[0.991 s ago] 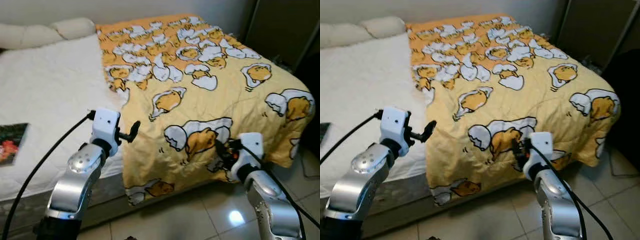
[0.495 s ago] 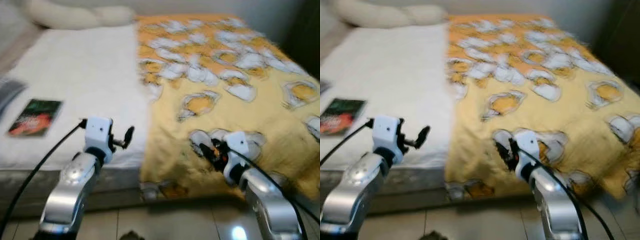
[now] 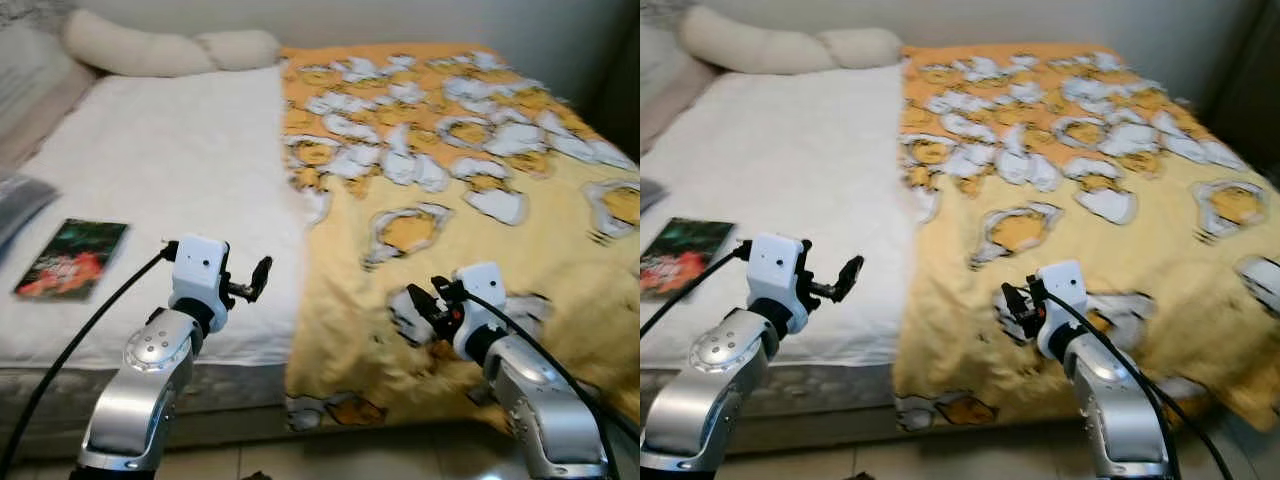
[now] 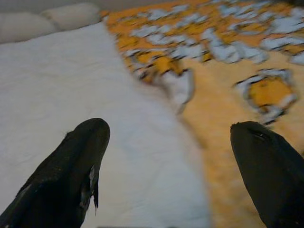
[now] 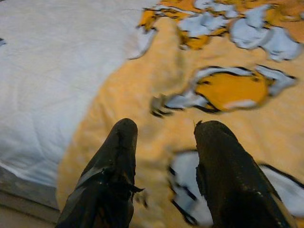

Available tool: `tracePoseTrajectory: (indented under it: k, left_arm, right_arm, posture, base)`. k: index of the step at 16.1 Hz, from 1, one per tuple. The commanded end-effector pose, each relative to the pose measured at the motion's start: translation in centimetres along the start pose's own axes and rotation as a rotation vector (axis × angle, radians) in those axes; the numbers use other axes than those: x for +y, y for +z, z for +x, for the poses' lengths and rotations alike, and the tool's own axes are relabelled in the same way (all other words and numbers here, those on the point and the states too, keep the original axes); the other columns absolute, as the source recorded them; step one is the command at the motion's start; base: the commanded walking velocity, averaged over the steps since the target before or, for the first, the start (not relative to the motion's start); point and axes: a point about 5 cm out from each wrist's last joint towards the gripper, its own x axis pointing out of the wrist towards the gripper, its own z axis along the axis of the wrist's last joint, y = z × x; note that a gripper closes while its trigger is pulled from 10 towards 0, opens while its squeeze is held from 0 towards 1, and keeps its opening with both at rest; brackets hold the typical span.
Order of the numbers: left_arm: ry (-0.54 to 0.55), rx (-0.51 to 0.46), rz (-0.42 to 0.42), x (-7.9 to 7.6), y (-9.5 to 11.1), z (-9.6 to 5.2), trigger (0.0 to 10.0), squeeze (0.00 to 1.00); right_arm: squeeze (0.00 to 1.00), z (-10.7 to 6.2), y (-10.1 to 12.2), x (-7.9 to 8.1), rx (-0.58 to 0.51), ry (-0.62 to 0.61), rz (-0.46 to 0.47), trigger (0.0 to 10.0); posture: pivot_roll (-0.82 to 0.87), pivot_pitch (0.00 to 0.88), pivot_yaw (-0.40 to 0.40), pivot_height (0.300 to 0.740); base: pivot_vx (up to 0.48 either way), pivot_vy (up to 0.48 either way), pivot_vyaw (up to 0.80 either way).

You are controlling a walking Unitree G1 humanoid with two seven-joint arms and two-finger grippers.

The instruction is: Clean up the room

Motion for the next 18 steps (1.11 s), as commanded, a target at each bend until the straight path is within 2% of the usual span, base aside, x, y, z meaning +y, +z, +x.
tracePoseTrajectory:
  k: [1, 8, 10, 12, 14, 17, 18]
  left_arm:
    - [0.007, 0.006, 0.01, 0.4, 0.1, -0.1, 10.0, 0.0]
    - [-0.007, 0.017, 0.017, 0.4, -0.1, -0.6, 10.0, 0.0]
    - [0.005, 0.024, 0.017, 0.7, -0.1, -1.0, 10.0, 0.0]
    - [0.007, 0.025, 0.015, 0.7, -0.1, -1.2, 10.0, 0.0]
    - [0.011, 0.028, 0.016, 0.9, 0.0, -1.3, 10.0, 0.0]
    - [0.007, 0.032, 0.029, 1.1, 0.1, -1.2, 10.0, 0.0]
    - [-0.034, 0.052, 0.055, 0.9, 0.1, -1.1, 10.0, 0.0]
  right_arm:
    - [0.0, 0.3, 0.4, 0.5, -0.01, 0.023, -0.013, 10.0]
    - [0.0, 1.5, 0.6, 1.1, 0.011, 0.083, -0.077, 10.0]
    - [0.0, 1.9, 0.7, 1.3, 0.022, 0.098, -0.164, 10.0]
    - [0.0, 2.0, 0.7, 1.5, 0.022, 0.11, -0.156, 10.0]
    - [0.0, 2.5, 0.8, 1.4, 0.016, 0.093, -0.094, 10.0]
    - [0.0, 3.0, 1.0, 1.6, 0.037, 0.133, -0.134, 10.0]
    - [0.0, 3.5, 0.6, 1.6, 0.089, 0.161, -0.165, 10.0]
  posture:
    - [0.06, 0.0, 0.006, 0.74]
    - [0.09, 0.0, -0.003, 0.74]
    - [0.1, 0.0, -0.012, 0.74]
    - [0.11, 0.0, -0.015, 0.74]
    - [0.12, 0.0, -0.017, 0.74]
    - [0.12, 0.0, -0.008, 0.74]
    - [0.12, 0.0, 0.0, 0.74]
  base:
    - [0.274, 0.0, 0.0]
    - [0.258, 0.0, 0.0]
    - [0.257, 0.0, 0.29]
    - [0.281, 0.0, 0.8]
    - [0.296, 0.0, 0.4]
    - [0.094, 0.0, 0.0]
    - [0.0, 0.0, 0.0]
